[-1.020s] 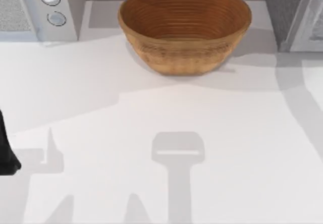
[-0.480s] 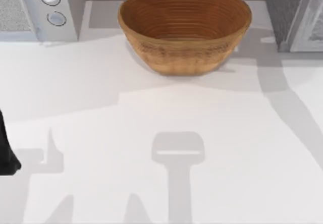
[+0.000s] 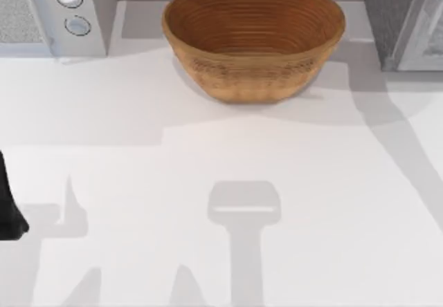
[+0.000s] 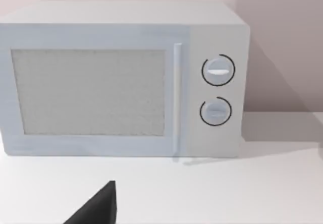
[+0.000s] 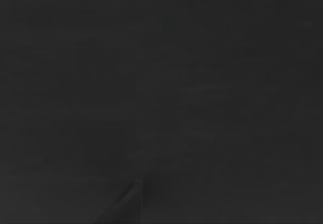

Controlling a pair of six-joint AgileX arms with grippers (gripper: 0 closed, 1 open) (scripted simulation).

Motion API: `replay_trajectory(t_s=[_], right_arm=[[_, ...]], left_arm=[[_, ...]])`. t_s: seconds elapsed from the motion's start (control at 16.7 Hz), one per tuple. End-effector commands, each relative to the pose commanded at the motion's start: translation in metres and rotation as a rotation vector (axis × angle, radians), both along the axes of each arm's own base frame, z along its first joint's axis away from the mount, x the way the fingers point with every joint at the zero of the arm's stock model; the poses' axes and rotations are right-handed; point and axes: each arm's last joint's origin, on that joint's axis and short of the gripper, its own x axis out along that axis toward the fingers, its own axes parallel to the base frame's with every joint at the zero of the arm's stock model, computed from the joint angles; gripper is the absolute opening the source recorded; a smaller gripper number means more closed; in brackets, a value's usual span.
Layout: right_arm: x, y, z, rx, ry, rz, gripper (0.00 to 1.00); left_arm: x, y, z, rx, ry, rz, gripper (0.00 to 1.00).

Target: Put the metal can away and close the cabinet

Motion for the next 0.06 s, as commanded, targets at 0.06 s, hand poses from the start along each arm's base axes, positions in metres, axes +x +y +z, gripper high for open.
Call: replay_trajectory(t_s=[0.06], right_arm=[[0.0015,-0.0001,-0.0001,0.0,0.0,0.0,1.0]], left_arm=[[0.0,0.0,0.0,0.0,0.0,0.0,1.0]])
